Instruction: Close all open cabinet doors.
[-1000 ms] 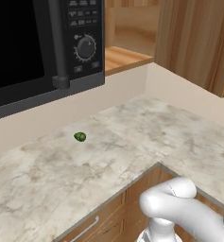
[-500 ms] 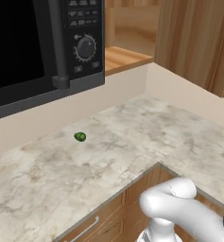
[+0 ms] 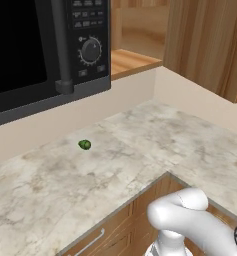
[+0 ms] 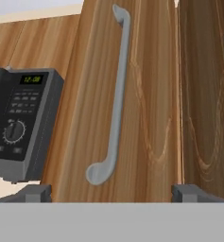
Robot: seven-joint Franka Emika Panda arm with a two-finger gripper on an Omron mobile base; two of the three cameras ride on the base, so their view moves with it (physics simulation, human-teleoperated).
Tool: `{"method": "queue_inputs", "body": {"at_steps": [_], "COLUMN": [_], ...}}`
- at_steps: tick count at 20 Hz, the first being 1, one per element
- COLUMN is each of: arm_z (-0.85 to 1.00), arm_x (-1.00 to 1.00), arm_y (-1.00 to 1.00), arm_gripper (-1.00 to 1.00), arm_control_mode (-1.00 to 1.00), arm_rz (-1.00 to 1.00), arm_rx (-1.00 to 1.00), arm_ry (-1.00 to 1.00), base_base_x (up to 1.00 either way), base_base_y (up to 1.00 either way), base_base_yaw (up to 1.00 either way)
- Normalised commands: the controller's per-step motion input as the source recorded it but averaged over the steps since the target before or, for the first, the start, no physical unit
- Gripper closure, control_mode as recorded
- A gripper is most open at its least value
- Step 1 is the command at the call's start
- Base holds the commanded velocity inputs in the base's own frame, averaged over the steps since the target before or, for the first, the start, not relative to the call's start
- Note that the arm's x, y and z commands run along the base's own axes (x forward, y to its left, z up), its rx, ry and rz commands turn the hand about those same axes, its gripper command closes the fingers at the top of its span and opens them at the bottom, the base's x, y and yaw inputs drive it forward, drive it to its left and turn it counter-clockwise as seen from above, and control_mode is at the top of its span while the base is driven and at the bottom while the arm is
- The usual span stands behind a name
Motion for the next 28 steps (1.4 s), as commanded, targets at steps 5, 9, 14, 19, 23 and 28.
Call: {"method": "queue_inputs", "body": {"at_steps": [5,9,14,19,23,28], "arm_z": [-0.01,-0.01,0.0,0.0,0.0,-0.01], "arm_x": [0.05,0.01,0.0,0.05,0.22,0.38], "arm_y": [0.2,0.15,0.0,-0.38,-0.22,0.0], "arm_gripper": [-1.0,-1.0,-1.0,-1.0,-1.0,-1.0], "arm_control_mode": [-1.0,-1.0,-1.0,-1.0,-1.0,-1.0], "arm_rz": [0.0,0.0,0.0,0.08,0.08,0.0], "arm_rx": [0.0,0.0,0.0,0.06,0.04,0.0], "arm_ry": [0.0,0.0,-0.04,-0.05,-0.01,0.0], "base_base_x": [0.0,0.0,0.0,0.0,0.0,0.0], "base_base_y": [0.0,0.0,0.0,0.0,0.0,0.0], "base_base_yaw": [0.0,0.0,0.0,0.0,0.0,0.0]}}
